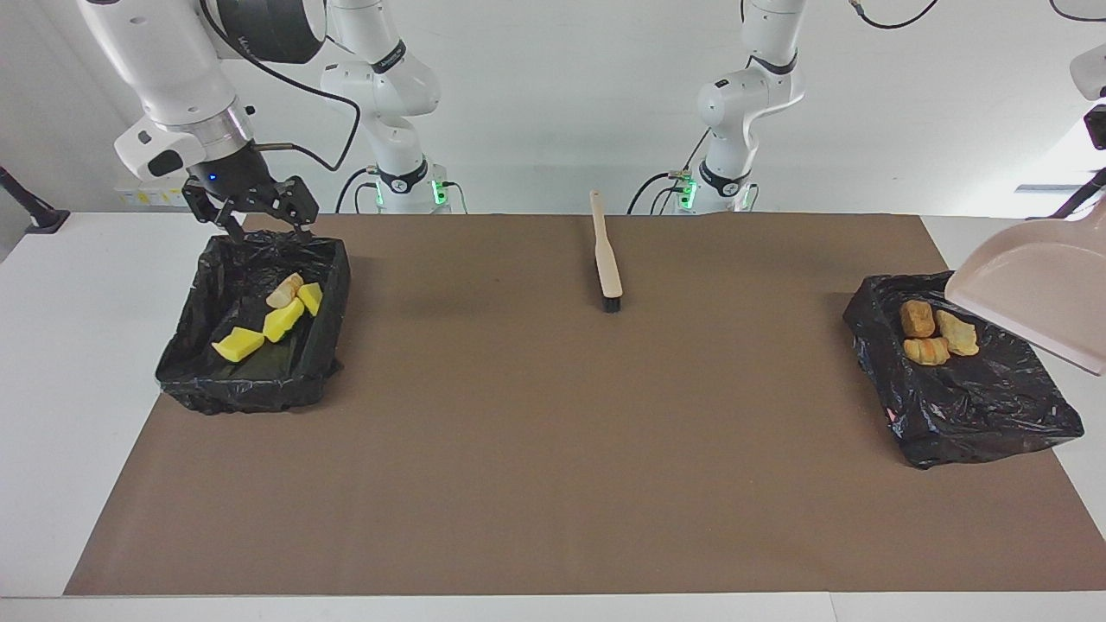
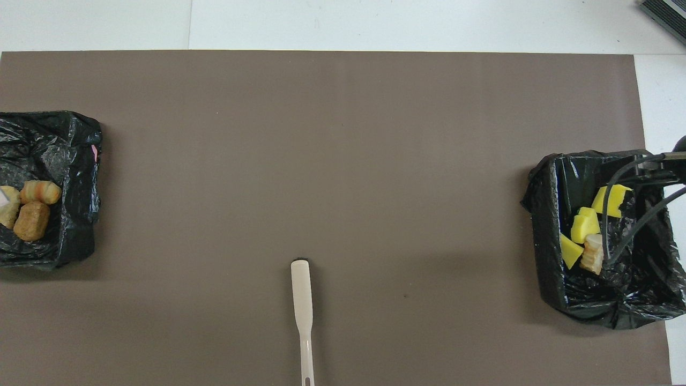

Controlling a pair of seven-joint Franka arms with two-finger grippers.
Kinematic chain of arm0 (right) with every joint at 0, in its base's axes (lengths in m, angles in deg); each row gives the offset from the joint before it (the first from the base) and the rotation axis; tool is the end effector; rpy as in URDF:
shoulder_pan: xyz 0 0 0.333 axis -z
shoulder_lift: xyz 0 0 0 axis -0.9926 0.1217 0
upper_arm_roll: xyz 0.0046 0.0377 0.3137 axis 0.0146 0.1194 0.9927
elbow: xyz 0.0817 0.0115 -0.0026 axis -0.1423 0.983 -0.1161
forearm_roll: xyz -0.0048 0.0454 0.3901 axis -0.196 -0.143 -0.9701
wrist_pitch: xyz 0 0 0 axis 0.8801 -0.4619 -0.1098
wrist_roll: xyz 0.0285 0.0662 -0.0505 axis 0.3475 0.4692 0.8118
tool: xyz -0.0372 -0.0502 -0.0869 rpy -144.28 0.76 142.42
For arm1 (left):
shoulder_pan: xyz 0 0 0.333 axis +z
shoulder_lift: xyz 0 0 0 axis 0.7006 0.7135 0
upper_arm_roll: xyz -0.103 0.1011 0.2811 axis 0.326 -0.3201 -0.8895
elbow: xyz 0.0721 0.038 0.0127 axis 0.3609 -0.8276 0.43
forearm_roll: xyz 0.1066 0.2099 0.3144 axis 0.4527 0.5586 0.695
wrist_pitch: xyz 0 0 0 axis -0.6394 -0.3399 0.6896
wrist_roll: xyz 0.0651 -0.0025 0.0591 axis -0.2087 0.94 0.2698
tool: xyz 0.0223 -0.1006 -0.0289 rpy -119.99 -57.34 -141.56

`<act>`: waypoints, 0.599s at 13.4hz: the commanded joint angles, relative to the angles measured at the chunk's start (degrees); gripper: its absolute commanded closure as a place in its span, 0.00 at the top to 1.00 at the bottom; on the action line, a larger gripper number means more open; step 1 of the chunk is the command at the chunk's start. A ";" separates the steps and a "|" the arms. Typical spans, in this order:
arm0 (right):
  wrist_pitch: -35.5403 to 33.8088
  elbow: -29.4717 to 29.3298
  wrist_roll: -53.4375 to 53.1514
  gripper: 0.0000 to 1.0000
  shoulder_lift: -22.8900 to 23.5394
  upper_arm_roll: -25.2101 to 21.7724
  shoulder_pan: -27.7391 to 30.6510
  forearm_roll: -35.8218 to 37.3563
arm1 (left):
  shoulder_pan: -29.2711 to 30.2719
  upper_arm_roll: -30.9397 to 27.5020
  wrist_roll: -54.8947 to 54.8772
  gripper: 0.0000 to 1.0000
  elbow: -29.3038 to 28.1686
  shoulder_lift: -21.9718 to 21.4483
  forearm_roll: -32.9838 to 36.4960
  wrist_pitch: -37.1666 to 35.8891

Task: Sweep and dump trash in bin
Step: 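Tip the dustpan into the bag while the right gripper sets down the brush, then set the emptied dustpan down on the table center with the left gripper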

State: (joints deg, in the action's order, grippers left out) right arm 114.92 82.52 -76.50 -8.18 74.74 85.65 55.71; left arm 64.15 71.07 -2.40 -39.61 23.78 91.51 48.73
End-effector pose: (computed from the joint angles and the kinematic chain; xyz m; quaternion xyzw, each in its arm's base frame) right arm 0.5501 -0.0272 0.6146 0.9999 -0.0123 0.0037 0.0020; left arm 0.5120 0.2097 0.6898 -0.8452 0.4834 0.0559 0.2211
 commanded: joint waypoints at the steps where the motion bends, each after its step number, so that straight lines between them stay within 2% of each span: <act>1: -0.15 1.21 -0.92 1.00 -1.10 0.14 0.34 -1.19 | -1.21 1.73 6.22 0.00 1.22 0.15 -5.03 -2.89; 3: -0.23 1.21 -0.92 1.00 -1.10 0.14 0.26 -1.10 | -1.21 6.12 14.47 0.00 1.13 0.06 -5.30 -6.14; 8: -0.15 1.21 -0.83 1.00 -1.10 0.14 0.35 -1.10 | -3.22 14.57 38.98 0.00 -1.14 -0.55 -13.63 -12.39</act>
State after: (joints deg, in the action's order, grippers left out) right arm 114.92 82.54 -76.50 -8.18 74.74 85.65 55.69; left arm 62.80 84.61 28.90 -39.69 23.83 80.69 37.96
